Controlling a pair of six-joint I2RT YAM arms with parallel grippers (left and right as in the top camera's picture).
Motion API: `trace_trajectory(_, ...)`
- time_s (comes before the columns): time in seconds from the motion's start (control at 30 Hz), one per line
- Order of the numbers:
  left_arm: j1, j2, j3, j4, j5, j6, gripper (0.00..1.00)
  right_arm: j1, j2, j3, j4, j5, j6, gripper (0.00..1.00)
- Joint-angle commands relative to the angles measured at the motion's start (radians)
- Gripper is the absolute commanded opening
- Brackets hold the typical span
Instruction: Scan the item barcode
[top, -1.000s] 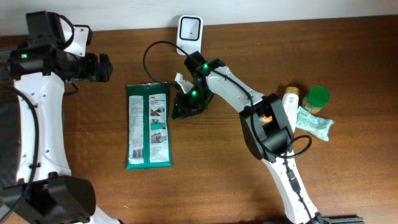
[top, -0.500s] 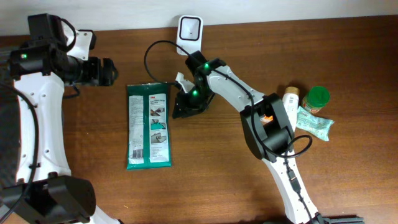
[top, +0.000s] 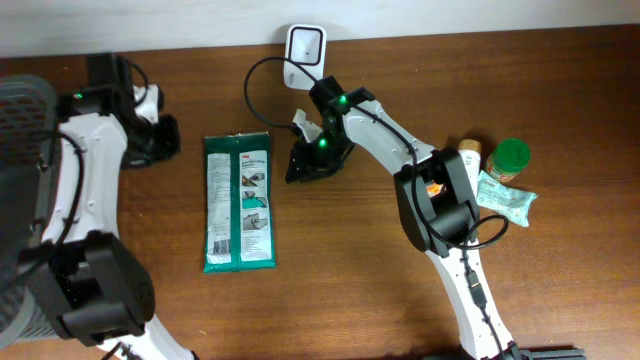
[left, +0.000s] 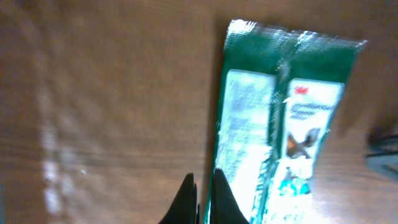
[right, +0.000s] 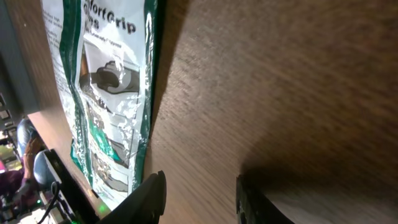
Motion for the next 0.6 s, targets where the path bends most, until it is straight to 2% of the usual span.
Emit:
trace_trajectory(0.0, 0.003, 0.005, -0.15, 0.112, -0.035, -0.081, 0.0, -0.004, 0.013, 0.011, -0.004, 0.044, -0.014, 0.36)
trace_trajectory(0.33, -0.03, 0.014, -0.413, 0.395, 0.005, -0.082, 0.0, -0.002, 0.013, 0.011, -0.011, 0.043, -0.01, 0.36)
trace_trajectory(0.57, -0.114, 0.133, -0.433, 0.428, 0.014, -0.079, 0.0, -0.002, 0.016, 0.011, -0.018, 0.047, 0.027, 0.36)
